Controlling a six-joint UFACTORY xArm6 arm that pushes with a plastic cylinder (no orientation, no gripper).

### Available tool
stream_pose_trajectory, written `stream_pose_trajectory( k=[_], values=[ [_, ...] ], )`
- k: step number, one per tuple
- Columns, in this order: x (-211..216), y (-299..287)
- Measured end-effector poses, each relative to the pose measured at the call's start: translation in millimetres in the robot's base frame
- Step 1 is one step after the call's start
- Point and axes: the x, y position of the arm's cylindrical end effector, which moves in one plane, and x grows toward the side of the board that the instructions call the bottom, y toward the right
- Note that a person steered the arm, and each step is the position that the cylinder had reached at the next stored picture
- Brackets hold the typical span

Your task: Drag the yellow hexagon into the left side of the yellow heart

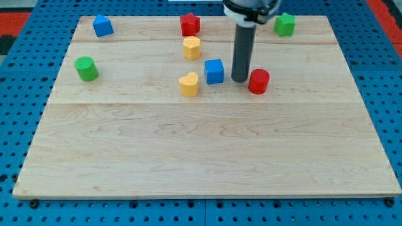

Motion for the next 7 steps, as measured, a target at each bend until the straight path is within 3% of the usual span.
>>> stream_pose_trajectory(
  k=[2, 5, 7],
  values=[
    [15, 92],
    [15, 109],
    [-10, 78]
  ],
)
